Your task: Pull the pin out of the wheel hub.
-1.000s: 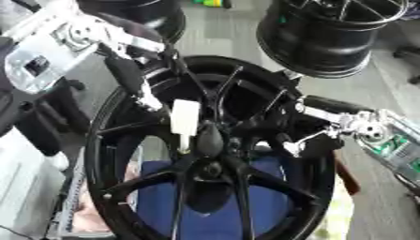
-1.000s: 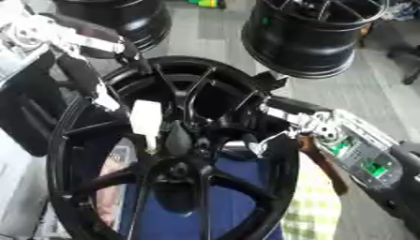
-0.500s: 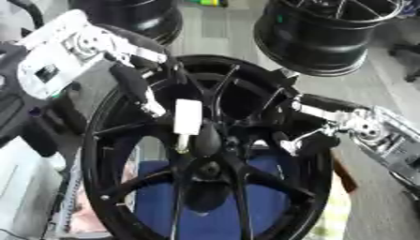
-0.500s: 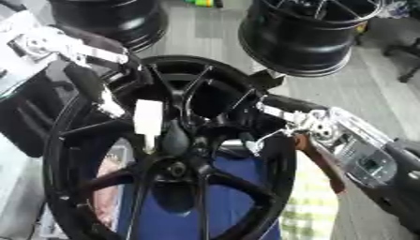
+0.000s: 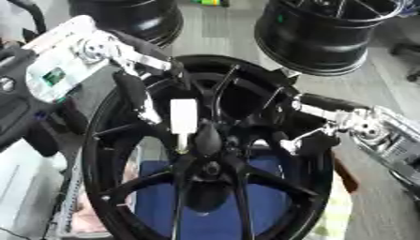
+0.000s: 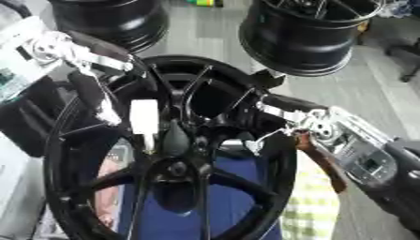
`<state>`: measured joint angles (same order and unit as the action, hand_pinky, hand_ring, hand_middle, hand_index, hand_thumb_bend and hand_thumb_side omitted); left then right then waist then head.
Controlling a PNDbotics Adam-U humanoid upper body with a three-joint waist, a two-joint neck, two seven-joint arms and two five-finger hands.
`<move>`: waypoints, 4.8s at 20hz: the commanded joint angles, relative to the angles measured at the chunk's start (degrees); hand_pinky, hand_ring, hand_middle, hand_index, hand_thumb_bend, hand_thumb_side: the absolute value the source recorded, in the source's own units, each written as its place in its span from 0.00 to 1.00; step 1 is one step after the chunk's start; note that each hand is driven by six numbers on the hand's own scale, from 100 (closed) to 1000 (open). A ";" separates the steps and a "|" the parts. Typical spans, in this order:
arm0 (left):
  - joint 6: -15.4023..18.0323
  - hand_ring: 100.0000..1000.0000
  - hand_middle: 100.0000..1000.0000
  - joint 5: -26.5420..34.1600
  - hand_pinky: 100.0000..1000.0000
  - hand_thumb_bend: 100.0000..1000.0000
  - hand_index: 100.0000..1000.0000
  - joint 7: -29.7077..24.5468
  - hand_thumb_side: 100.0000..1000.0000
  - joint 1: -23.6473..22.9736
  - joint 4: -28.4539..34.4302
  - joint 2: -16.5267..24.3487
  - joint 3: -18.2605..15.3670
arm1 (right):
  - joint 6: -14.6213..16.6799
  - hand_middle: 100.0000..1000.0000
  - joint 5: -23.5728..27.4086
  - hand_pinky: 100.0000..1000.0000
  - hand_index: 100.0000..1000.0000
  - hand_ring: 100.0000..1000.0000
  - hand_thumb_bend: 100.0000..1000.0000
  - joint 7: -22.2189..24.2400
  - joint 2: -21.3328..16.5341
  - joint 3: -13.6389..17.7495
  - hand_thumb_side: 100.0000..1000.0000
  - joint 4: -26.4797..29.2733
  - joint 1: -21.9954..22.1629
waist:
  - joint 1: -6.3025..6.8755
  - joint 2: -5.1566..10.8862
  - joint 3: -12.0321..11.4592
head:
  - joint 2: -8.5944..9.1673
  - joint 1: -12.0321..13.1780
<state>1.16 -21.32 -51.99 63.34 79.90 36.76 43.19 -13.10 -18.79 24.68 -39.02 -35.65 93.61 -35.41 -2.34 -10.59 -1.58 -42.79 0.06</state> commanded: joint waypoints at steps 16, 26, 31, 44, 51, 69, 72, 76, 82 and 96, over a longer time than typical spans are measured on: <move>0.94 0.89 0.79 -0.15 0.90 0.53 0.88 0.03 0.82 2.46 2.12 2.64 1.53 | 0.50 0.57 -0.80 0.78 0.68 0.67 0.00 0.15 -0.63 0.06 0.10 -1.44 0.36 | 0.63 1.99 -0.80 | 0.46 -0.35; -1.80 0.88 0.78 1.04 0.89 0.55 0.88 0.03 0.86 3.32 3.49 2.09 2.64 | 0.36 0.57 -0.77 0.78 0.68 0.67 0.00 0.00 -0.27 0.15 0.10 -1.44 0.44 | 0.87 2.44 -0.89 | -0.31 0.09; -1.75 0.88 0.77 -0.01 0.89 0.56 0.87 0.03 0.86 3.21 2.38 1.48 2.96 | 0.36 0.57 -0.65 0.78 0.68 0.67 0.00 -0.08 -0.03 0.20 0.10 -1.30 0.37 | 0.92 2.55 -0.80 | -0.67 0.31; 0.85 0.87 0.74 -4.38 0.88 0.55 0.85 0.03 0.73 2.21 0.13 0.10 4.34 | 0.21 0.57 -0.50 0.78 0.68 0.67 0.00 -0.04 0.31 0.15 0.10 -1.12 0.25 | 0.93 2.33 -0.50 | -0.18 0.47; 0.85 0.85 0.73 -5.84 0.87 0.50 0.83 0.03 0.67 2.24 -0.09 -0.46 3.88 | 0.16 0.57 -0.41 0.78 0.68 0.67 0.00 -0.09 0.36 0.21 0.10 -0.93 0.27 | 0.84 2.28 -0.46 | -0.03 0.49; -2.12 0.74 0.56 -5.32 0.83 0.45 0.74 0.03 0.59 3.72 1.39 -1.88 4.09 | 0.06 0.57 -0.34 0.78 0.68 0.67 0.00 -0.26 0.87 0.30 0.11 -0.73 0.25 | 0.89 2.23 -0.23 | 0.17 0.64; -2.97 0.72 0.53 -5.00 0.82 0.43 0.72 0.03 0.55 3.94 1.68 -2.06 3.96 | 0.03 0.57 -0.34 0.78 0.68 0.67 0.00 -0.24 0.95 0.27 0.11 -0.74 0.29 | 0.89 2.23 -0.26 | 0.19 0.62; -3.86 0.71 0.52 -4.90 0.81 0.38 0.71 0.03 0.42 4.11 2.00 -2.16 4.17 | 0.03 0.57 -0.38 0.78 0.68 0.67 0.00 -0.32 0.97 0.34 0.11 -0.70 0.26 | 0.87 2.25 -0.29 | 0.29 0.60; -4.81 0.67 0.47 -4.85 0.79 0.21 0.65 0.03 0.17 4.26 2.13 -2.28 4.39 | -0.02 0.57 -0.41 0.78 0.68 0.66 0.00 -0.39 1.05 0.43 0.11 -0.73 0.30 | 0.89 2.30 -0.32 | 0.33 0.67; -6.57 0.59 0.34 -3.87 0.77 0.16 0.55 0.03 0.00 4.99 8.51 3.12 -3.24 | -0.19 0.58 -0.35 0.78 0.68 0.67 0.00 -0.56 0.91 0.61 0.11 -0.87 0.73 | 0.69 2.56 -0.71 | 0.64 0.01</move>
<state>-4.83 -24.84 -52.18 66.48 87.82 36.39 43.22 -13.14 -19.01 24.16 -37.24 -35.40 92.46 -34.22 -1.62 -8.92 -2.22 -42.72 0.26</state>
